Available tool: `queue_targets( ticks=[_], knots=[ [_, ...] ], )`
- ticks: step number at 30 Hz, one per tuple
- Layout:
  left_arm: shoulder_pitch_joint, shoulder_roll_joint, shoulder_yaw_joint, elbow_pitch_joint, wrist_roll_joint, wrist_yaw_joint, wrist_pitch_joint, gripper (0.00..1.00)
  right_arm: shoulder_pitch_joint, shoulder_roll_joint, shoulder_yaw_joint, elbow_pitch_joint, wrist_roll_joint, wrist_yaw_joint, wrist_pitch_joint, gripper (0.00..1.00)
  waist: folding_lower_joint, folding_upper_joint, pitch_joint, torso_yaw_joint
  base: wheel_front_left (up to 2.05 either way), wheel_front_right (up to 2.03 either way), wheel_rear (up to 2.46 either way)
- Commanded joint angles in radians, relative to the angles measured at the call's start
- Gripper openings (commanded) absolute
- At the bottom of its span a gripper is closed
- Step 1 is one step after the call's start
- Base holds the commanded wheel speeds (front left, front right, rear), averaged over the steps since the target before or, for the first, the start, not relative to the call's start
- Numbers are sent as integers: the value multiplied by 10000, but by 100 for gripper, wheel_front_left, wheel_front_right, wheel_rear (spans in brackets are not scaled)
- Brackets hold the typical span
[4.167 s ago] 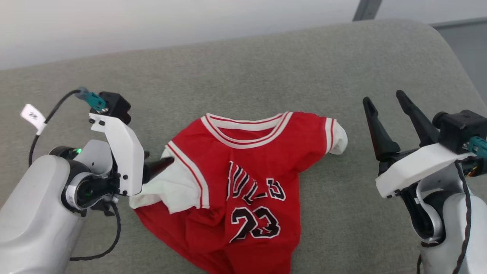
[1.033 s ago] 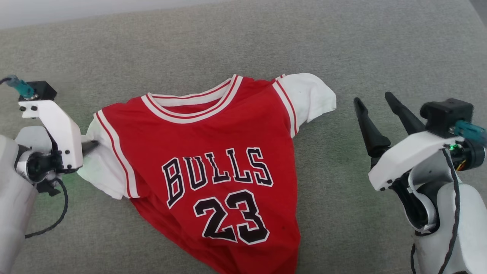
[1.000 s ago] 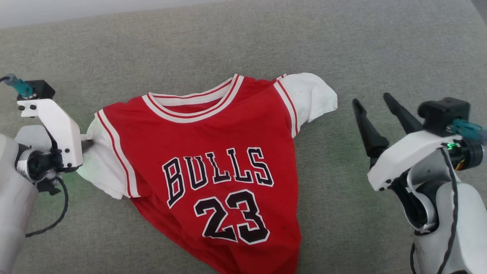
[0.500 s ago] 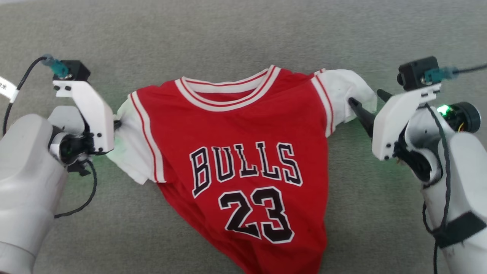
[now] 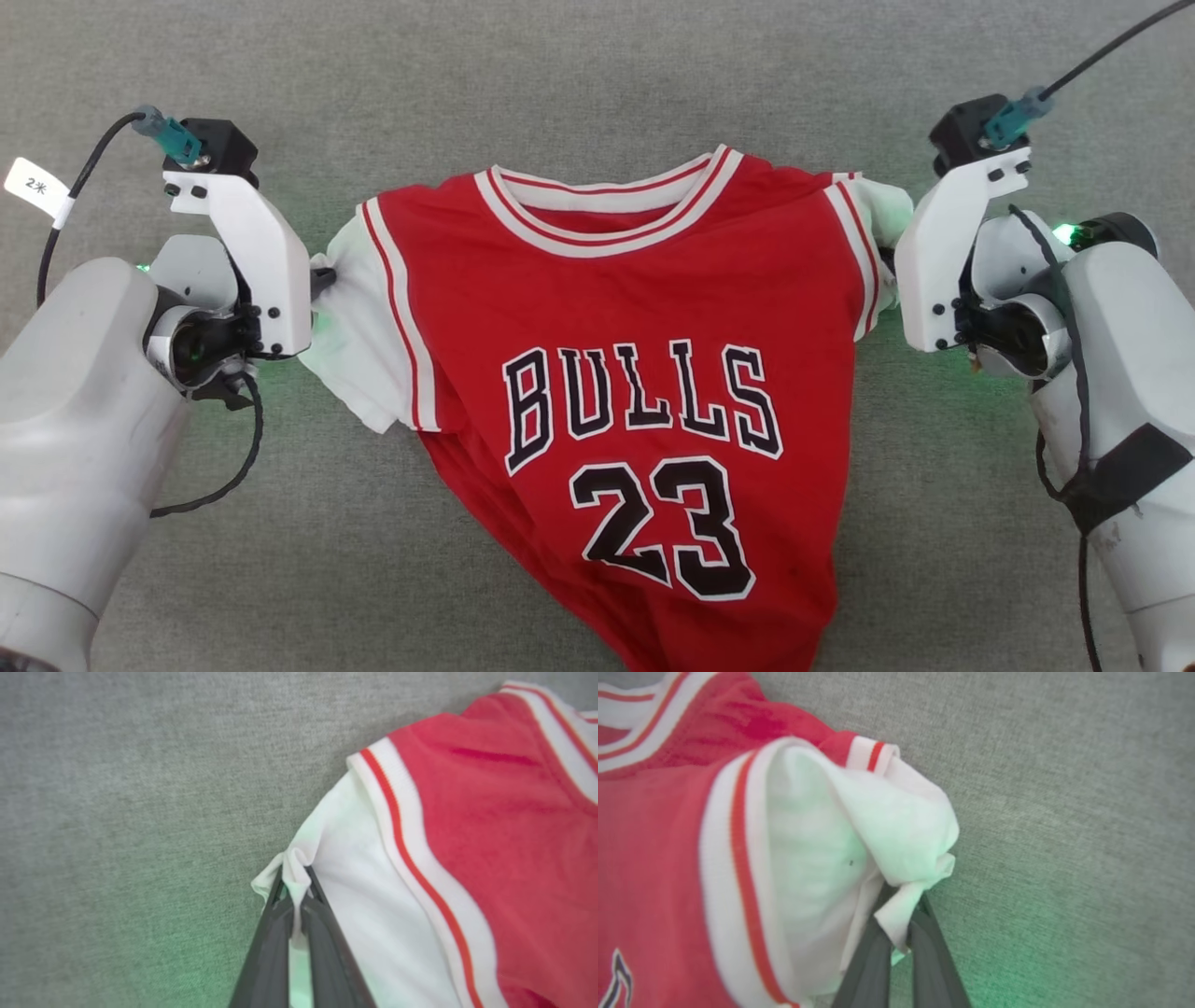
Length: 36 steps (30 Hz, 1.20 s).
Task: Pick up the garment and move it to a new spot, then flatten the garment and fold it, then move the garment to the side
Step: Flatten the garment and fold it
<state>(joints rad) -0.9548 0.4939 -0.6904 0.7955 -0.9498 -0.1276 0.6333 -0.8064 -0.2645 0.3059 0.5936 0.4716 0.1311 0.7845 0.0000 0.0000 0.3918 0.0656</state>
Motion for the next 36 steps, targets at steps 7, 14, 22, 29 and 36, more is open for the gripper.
queue_targets(
  ticks=[7, 14, 22, 29, 36],
  knots=[
    [-506, 310, -119, -87, -307, -34, 83, 0, -362, -281, -125, -401, 748, -7, 262, 0, 0, 0, -687, -98, 0, 0, 0],
    [-1270, 696, -64, -773, -308, -34, 108, 0, -865, -592, -389, -1494, 1123, -5, 197, 0, 0, 0, -1600, -167, 0, 0, 0],
    [-2319, 827, 207, -1236, -277, 243, 198, 0, -1631, -562, -677, -2215, 1015, -5, -28, 0, 0, 0, -2766, -270, 0, 0, 0],
    [-3189, 768, 455, -1314, -245, 495, 99, 0, -2436, -341, -744, -2213, 979, -5, -624, 0, 0, 0, -3449, -416, 0, 0, 0],
    [-3740, 681, 508, -1305, -146, 605, 54, 0, -3073, -196, -629, -2002, 1074, -5, -972, 0, 0, 0, -3729, -488, 0, 0, 0]
  ],
)
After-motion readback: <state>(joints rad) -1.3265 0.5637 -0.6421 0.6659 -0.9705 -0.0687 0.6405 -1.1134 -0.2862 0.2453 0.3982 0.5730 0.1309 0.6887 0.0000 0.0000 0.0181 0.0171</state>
